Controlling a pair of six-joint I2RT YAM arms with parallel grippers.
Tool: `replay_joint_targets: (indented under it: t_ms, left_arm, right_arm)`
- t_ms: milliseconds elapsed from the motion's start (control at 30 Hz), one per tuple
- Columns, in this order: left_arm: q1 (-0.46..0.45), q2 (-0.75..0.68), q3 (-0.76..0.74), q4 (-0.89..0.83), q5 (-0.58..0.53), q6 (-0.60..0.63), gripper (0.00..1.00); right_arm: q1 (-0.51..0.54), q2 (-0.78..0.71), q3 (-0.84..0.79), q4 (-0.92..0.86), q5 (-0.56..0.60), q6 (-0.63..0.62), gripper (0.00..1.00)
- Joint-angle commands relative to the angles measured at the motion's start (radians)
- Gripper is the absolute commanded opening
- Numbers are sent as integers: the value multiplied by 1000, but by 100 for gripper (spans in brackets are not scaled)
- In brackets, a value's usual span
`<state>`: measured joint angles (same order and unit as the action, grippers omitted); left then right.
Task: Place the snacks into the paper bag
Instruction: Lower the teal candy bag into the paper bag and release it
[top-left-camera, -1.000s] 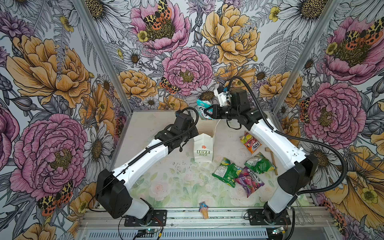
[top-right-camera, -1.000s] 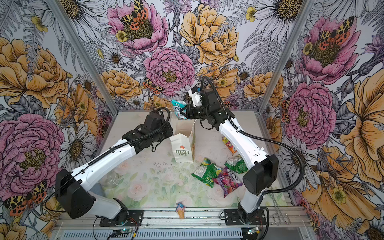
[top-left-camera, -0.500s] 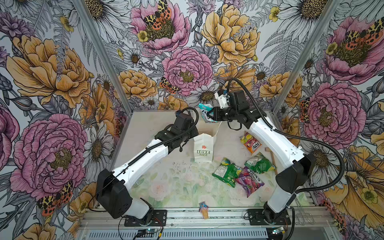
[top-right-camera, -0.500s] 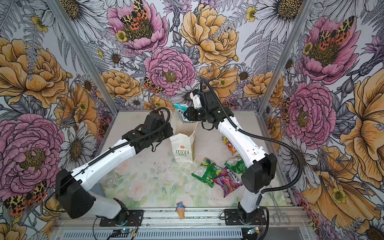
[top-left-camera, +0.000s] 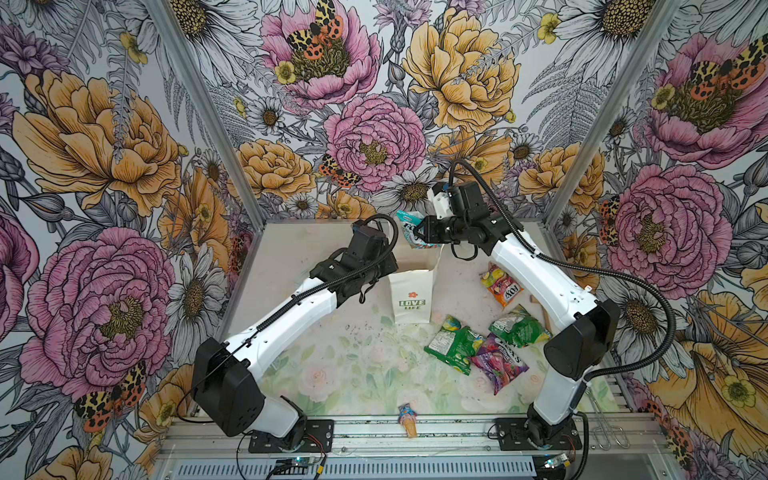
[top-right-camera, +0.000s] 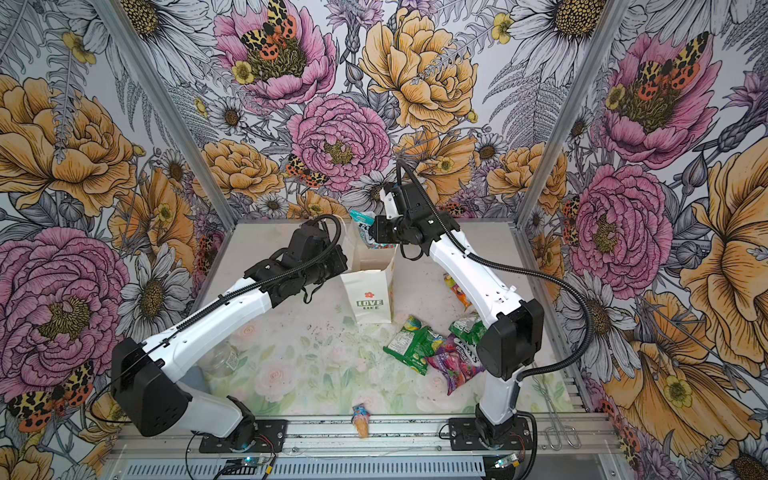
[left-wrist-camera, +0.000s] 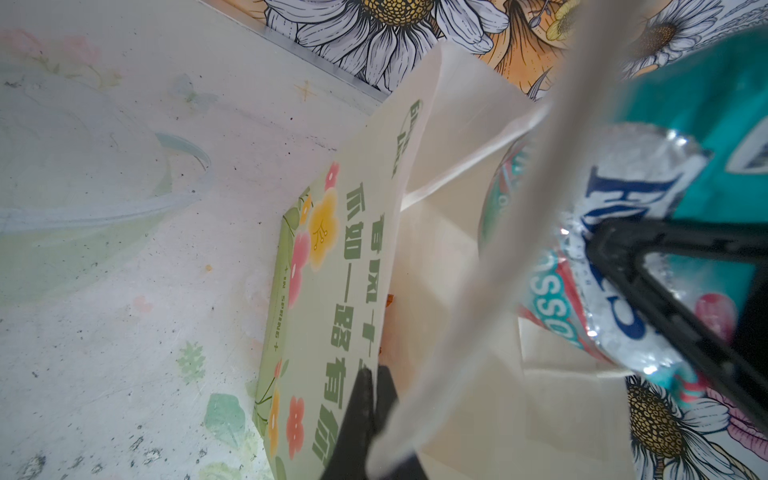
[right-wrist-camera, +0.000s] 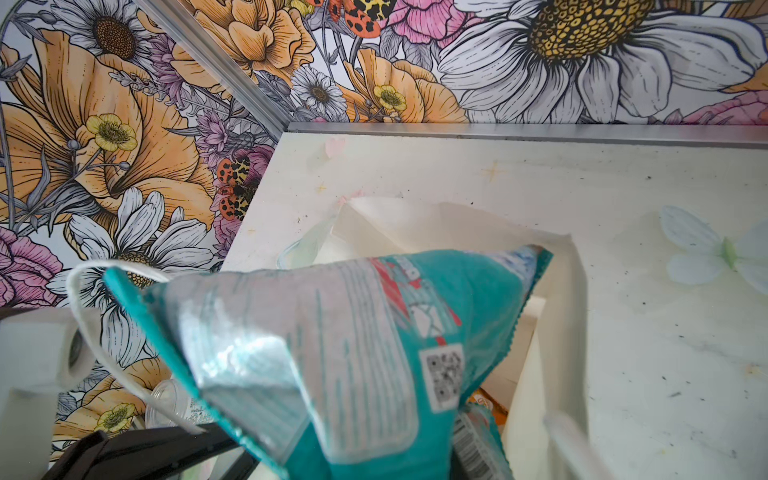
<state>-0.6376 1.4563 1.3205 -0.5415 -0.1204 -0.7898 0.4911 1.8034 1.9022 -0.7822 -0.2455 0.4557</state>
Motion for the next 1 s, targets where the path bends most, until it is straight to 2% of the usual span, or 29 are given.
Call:
replay_joint_targets:
  t_ms: [0,167,533,833,967]
  left_arm:
    - [-8,18,19,-15,25,0,0]
    - [-7,21,22,-15,27,-2,0]
    - [-8,19,22,-16,25,-2,0]
    - [-8,30,28,-16,31,-1,0]
    - [-8,31,30,-16,29,5,0]
  right_arm:
    - [2,-3,41,12,34,11,9]
    - [3,-4,40,8,35,15,24]
    - [7,-29,37,9,28,20,47]
    - [7,-73,40,9,-28,15,52]
    - [6,-126,30,8,-66,10,58]
